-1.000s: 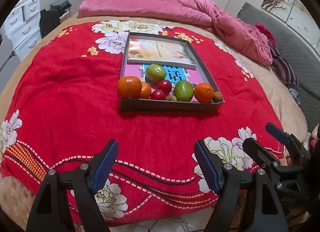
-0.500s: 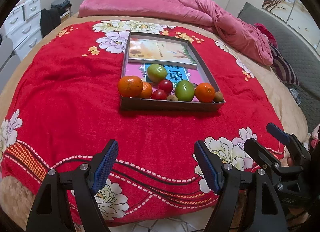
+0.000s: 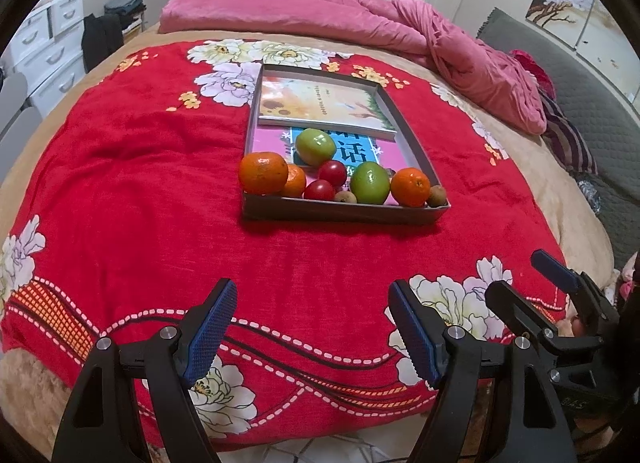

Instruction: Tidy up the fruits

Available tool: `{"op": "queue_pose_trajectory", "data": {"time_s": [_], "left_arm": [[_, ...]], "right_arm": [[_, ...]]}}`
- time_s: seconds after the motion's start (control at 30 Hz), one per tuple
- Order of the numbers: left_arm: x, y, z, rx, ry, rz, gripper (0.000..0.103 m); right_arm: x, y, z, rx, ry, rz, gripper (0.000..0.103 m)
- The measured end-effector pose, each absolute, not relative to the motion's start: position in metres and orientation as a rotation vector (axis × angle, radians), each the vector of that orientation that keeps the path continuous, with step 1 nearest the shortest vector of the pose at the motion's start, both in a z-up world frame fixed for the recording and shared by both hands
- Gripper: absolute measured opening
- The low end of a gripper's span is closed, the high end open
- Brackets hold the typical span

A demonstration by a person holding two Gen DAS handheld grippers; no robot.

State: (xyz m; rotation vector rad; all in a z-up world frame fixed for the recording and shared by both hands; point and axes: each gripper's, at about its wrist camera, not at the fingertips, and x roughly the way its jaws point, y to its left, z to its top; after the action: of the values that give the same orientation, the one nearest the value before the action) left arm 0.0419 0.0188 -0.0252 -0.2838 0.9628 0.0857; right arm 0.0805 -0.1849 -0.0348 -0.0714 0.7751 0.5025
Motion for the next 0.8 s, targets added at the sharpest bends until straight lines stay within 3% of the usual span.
{"op": "queue_pose_trajectory", "data": {"time_s": [0.8], "left_arm": [[0.0480,0.0225,-0.0286,-0.288,0.989,0.140,0.079]], "right_arm": [[0.0825,-0.1891,-0.0388,-0.073,0.785,0.495,0.102]]}}
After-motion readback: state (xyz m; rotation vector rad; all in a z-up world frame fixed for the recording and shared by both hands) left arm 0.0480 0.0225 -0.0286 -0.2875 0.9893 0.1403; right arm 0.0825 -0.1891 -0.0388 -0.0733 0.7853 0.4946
